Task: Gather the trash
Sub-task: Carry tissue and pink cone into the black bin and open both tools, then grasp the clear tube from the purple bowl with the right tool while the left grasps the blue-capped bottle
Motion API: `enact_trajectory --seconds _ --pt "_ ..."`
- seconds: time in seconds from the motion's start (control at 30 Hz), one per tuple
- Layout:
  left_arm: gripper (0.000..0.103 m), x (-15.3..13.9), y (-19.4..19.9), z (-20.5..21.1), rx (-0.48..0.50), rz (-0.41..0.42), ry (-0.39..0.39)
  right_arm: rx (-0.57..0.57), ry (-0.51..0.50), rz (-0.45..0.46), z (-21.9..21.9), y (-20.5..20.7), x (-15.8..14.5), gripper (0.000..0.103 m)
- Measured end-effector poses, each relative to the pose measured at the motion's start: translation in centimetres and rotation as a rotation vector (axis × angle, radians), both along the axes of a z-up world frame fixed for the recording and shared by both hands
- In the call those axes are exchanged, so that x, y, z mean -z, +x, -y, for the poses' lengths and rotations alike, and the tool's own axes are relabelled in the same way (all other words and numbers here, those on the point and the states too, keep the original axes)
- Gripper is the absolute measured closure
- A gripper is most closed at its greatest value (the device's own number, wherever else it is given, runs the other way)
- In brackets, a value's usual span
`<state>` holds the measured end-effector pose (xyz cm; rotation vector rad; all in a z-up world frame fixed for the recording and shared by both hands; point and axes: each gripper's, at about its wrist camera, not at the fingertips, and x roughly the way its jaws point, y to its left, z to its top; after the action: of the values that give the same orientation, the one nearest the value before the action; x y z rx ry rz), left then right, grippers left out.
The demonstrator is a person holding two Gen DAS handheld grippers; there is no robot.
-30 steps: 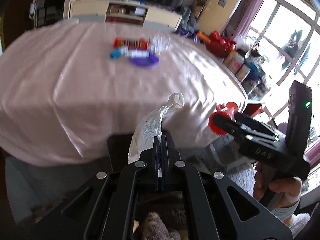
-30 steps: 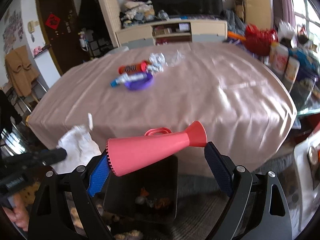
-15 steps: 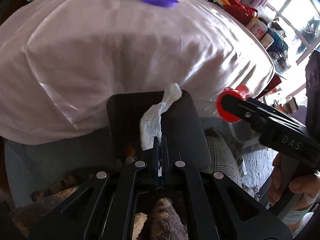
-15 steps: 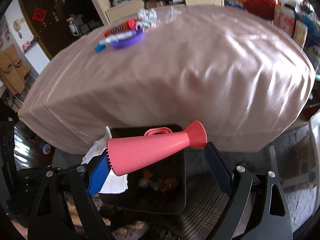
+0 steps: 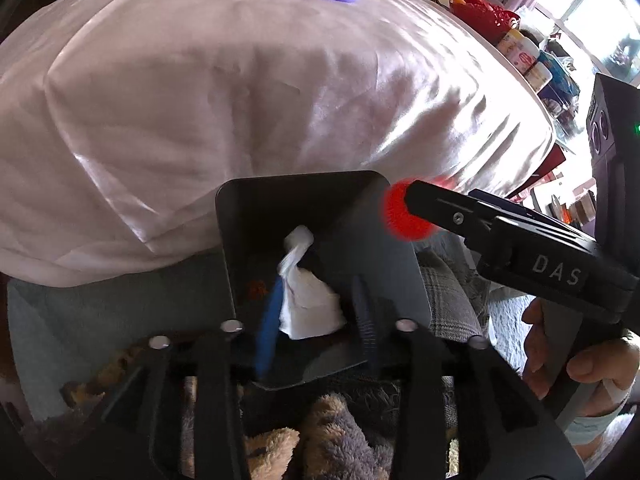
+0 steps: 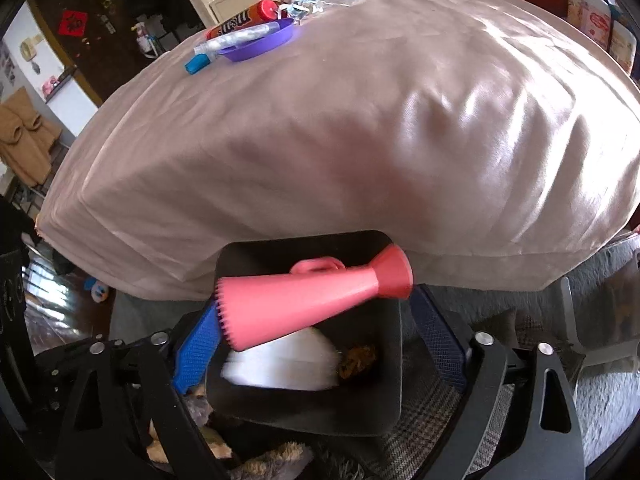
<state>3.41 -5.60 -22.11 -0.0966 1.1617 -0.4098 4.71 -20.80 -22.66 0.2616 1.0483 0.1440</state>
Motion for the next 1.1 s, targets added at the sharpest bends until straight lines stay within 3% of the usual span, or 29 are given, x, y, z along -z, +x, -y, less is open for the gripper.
enact_trajectory --seconds 0.27,0.53,0.9,1.1 --pt "0.05 -0.9 -0.1 -0.5 -0.025 0.021 -0.002 0.041 -0.001 0.03 1.4 0.0 -1.2 0.006" --pt "0.041 -5.0 0.0 -1.9 -0.058 0.108 -0.022 0.087 -0.022 0.097 3.6 0.1 -4.0 0.006" --pt "0.04 -10.7 3.4 -5.4 -0.108 0.234 0.061 0.098 -0.068 0.216 4.3 2.9 -8.9 0.006" --pt "0.035 -11.7 6.7 -7.0 -0.134 0.251 0.078 0.068 -0.077 0.245 3.2 5.7 -9.7 0.006"
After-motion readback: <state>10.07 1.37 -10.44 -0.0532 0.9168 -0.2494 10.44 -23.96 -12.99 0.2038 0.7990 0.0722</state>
